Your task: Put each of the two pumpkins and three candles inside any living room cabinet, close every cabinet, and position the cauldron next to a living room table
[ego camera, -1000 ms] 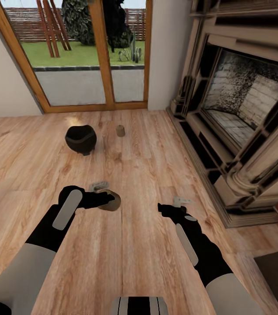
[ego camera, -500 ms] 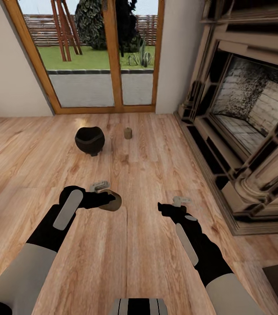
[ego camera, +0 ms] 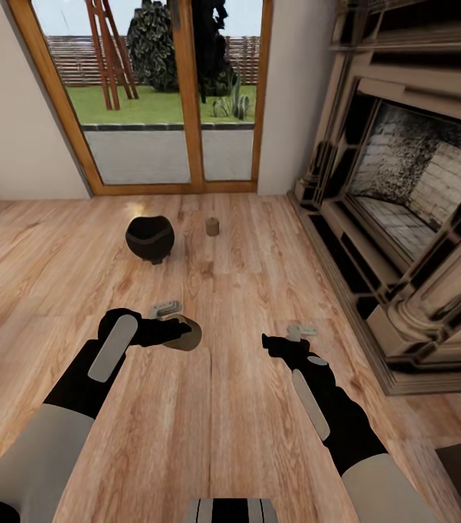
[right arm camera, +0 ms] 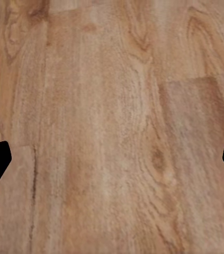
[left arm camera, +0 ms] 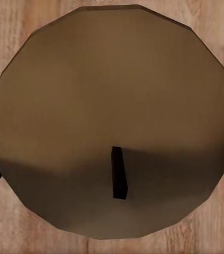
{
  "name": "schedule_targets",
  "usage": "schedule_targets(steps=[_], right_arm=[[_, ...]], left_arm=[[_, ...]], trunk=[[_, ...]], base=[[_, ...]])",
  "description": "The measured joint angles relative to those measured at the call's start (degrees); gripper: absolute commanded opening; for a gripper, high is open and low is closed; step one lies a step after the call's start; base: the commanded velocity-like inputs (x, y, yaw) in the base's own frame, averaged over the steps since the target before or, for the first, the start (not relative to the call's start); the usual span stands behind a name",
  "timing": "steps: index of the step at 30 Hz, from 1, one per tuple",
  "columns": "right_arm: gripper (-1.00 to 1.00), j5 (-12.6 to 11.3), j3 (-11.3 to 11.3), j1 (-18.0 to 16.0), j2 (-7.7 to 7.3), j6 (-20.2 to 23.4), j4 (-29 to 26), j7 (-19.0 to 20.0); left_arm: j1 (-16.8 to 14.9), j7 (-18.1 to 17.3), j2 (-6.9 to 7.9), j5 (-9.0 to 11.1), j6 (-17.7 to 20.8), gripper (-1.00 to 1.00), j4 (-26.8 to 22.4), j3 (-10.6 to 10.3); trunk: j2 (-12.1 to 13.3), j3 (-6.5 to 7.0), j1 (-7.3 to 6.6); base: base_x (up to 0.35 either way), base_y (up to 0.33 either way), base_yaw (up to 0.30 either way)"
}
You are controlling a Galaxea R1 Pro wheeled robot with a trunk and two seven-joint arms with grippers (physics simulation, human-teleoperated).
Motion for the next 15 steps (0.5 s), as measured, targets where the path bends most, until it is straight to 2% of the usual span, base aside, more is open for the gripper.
schedule_targets(steps=[15], right_arm=[[1.00,0.02,0.00,0.00,0.00,0.00,0.00,0.00]], left_arm=[[0.00,0.00,0.30,0.00,0.08,-1.00,-0.07,0.09]], trunk=[[0.00,1.38,0.00]], base=[[0.000,0.000,0.000]])
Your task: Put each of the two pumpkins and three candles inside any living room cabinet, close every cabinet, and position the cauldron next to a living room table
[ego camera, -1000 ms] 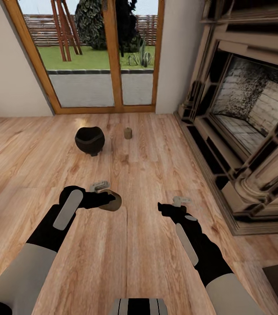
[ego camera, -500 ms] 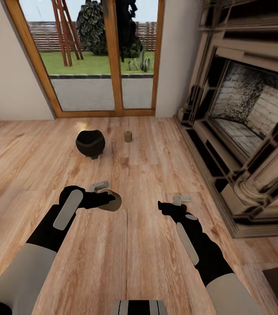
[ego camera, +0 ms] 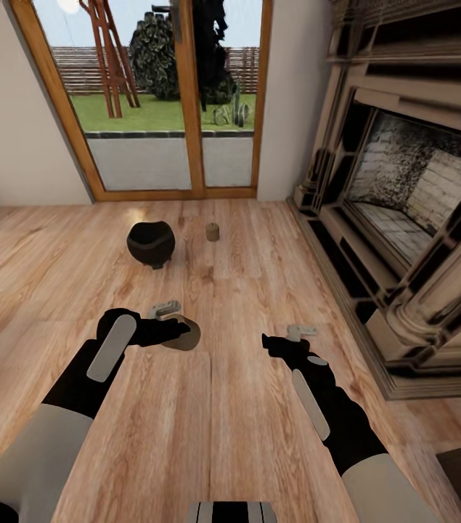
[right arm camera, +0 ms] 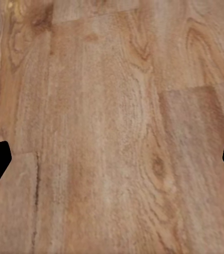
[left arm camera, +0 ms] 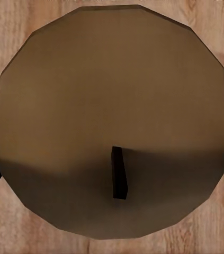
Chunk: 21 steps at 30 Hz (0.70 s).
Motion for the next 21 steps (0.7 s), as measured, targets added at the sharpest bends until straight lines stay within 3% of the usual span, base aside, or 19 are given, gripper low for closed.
schedule_targets(steps=[16,21], right_arm=[[1.00,-0.01,0.00,0.00,0.00,0.00,0.00,0.00],[1.00,-0.02,0.00,0.00,0.00,0.04,0.00,0.00]], left_arm=[[0.00,0.00,0.06,0.03,0.07,-1.00,-0.17,0.00],[0.01,0.00,-0.32,0.14,0.03,-1.00,-2.44,-0.22]], trunk=[[0.00,1.47,0.00],[0.00,1.65,0.00]], base=[[0.000,0.000,0.000],[0.000,0.000,0.000]])
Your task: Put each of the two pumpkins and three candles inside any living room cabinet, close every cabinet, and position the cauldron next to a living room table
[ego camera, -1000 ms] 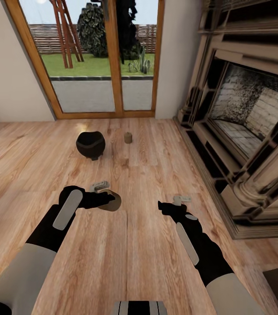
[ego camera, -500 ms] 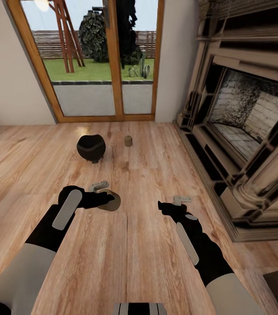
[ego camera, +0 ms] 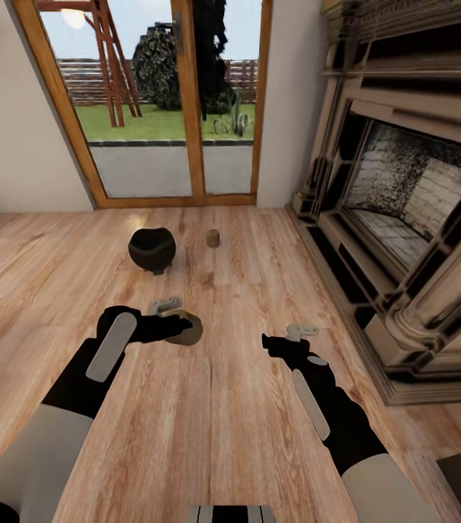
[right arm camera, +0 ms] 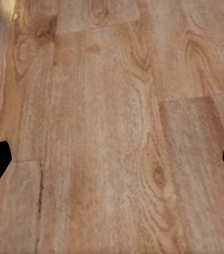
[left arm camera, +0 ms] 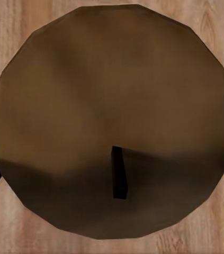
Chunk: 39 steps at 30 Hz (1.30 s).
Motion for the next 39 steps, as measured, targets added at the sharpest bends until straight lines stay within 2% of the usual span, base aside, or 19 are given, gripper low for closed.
schedule_targets(steps=[9,33,39], right_arm=[[1.00,-0.04,0.00,0.00,0.00,0.05,0.06,0.06],[1.00,-0.25,0.00,0.00,0.00,0.42,0.42,0.00],[1.00,-0.23,-0.02,0.00,-0.28,0.35,1.31,0.23]], left_arm=[[0.04,0.00,-0.04,-0.11,0.02,-1.00,-0.72,-0.12],[-0.01,0.09,0.12,-0.21,0.22,-1.00,0.10,-0.18],[-0.01,0.09,0.09,-0.21,0.22,-1.00,0.19,-0.21]], trunk=[[0.11,1.71,-0.21],[0.43,4.97,-0.82],[0.50,6.24,-0.98]], base=[[0.000,0.000,0.017],[0.000,0.000,0.087],[0.000,0.000,0.004]])
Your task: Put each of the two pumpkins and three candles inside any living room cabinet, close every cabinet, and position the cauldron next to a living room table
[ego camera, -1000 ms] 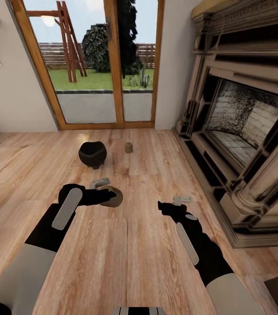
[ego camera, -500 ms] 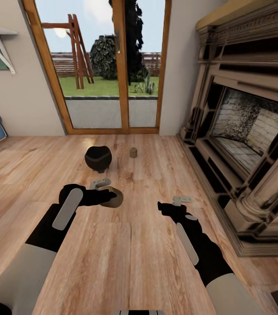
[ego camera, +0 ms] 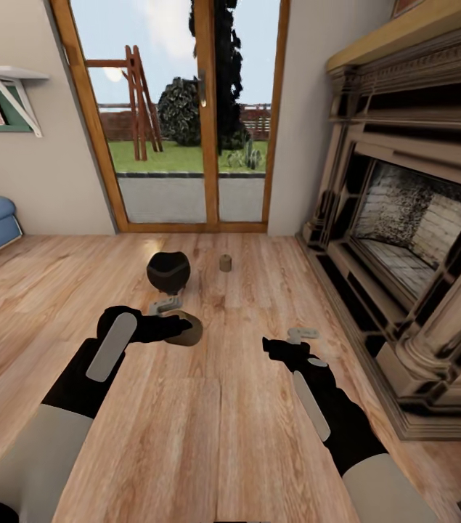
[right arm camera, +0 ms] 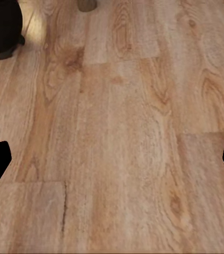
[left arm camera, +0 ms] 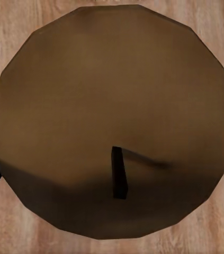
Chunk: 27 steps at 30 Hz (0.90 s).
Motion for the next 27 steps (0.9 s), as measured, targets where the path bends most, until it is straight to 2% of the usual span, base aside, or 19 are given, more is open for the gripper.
schedule_targets(steps=[16,27], right_arm=[[1.00,-0.63,-0.07,0.00,0.37,0.31,0.52,-0.23],[1.00,-0.65,-0.07,0.00,0.37,0.41,0.59,-0.29]], left_arm=[[0.00,0.00,-0.13,0.01,0.00,-1.00,0.02,-0.14],[0.01,-0.02,-0.17,-0.01,0.03,-1.00,-0.86,-0.35]], trunk=[[0.22,2.30,-0.41],[0.22,1.28,-0.40]], base=[[0.000,0.000,0.000],[0.000,0.000,0.000]])
